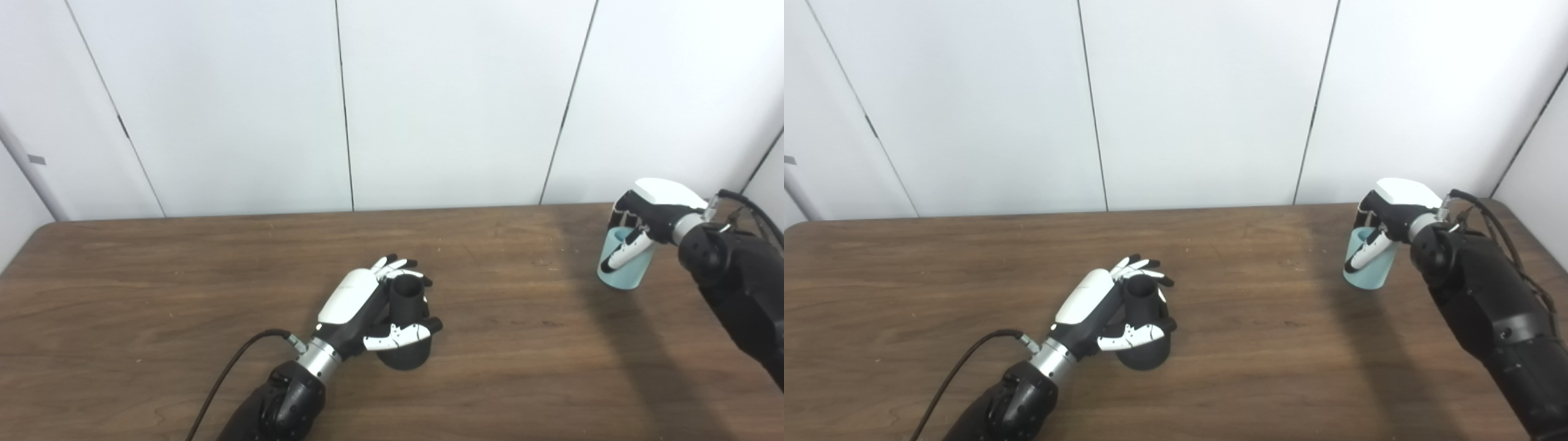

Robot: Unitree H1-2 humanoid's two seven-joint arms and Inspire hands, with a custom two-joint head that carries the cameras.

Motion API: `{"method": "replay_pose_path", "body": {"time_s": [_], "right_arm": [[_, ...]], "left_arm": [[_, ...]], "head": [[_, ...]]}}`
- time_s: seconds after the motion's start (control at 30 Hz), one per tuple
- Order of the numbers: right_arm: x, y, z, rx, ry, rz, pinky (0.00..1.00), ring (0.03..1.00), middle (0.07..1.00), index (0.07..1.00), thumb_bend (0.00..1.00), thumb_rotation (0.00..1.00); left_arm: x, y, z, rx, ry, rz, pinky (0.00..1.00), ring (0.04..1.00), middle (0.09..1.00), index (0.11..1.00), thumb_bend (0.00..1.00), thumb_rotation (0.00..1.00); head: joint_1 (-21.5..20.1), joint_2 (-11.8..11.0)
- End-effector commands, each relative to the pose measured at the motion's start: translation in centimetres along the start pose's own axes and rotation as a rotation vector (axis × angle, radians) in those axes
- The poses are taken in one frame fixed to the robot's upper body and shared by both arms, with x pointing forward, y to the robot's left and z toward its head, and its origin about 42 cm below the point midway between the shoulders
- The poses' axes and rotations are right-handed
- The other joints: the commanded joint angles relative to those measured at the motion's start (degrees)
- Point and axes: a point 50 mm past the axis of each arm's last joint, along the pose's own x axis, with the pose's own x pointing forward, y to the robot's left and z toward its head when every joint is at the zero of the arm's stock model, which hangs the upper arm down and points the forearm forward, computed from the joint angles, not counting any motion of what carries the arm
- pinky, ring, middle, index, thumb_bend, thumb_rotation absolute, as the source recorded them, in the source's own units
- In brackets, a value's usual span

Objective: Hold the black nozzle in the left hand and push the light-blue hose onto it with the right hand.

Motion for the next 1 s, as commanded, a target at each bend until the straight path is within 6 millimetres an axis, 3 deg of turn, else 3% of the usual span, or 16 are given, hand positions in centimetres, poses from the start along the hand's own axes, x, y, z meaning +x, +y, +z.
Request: {"method": "replay_pose_path", "body": {"time_s": [0.0,0.17,0.33,0.4,0.63,0.83,0.97], "right_arm": [[-1.1,-8.9,2.2,-0.058,-0.085,-0.21,0.16,0.254,0.368,0.485,0.52,0.14],[-3.0,-10.4,5.3,-0.052,-0.246,-0.282,0.16,0.246,0.356,0.483,0.52,0.14],[-5.8,-12.1,9.4,-0.048,-0.454,-0.359,0.24,0.289,0.376,0.485,0.51,0.14],[-7.4,-12.8,11.4,-0.036,-0.551,-0.393,0.21,0.274,0.366,0.485,0.51,0.14],[-11.1,-14.3,15.4,0.005,-0.747,-0.446,0.18,0.245,0.341,0.484,0.51,0.14],[-14.8,-14.8,19.6,0.059,-0.891,-0.467,0.15,0.212,0.322,0.484,0.51,0.14],[-15.5,-13.9,21.7,0.104,-0.972,-0.421,0.16,0.228,0.323,0.484,0.51,0.14]], "left_arm": [[-13.1,-13.0,-1.6,-0.217,0.314,-0.234,1.0,0.905,0.743,0.341,0.47,0.78],[-13.0,-13.0,-1.6,-0.216,0.316,-0.235,1.0,0.905,0.743,0.341,0.47,0.78],[-12.9,-13.1,-1.6,-0.216,0.315,-0.234,1.0,0.905,0.743,0.34,0.47,0.78],[-12.8,-13.1,-1.5,-0.215,0.316,-0.234,1.0,0.905,0.743,0.339,0.47,0.78],[-12.7,-13.2,-1.4,-0.212,0.315,-0.234,1.0,0.905,0.743,0.342,0.47,0.78],[-12.7,-13.4,-1.5,-0.211,0.313,-0.233,1.0,0.905,0.743,0.351,0.48,0.78],[-12.7,-13.4,-1.4,-0.21,0.31,-0.23,1.0,0.905,0.743,0.352,0.47,0.78]], "head": [[-0.1,0.1],[-0.1,0.0],[0.3,-0.1],[0.4,0.0],[0.4,0.0],[0.6,0.0],[0.7,0.1]]}}
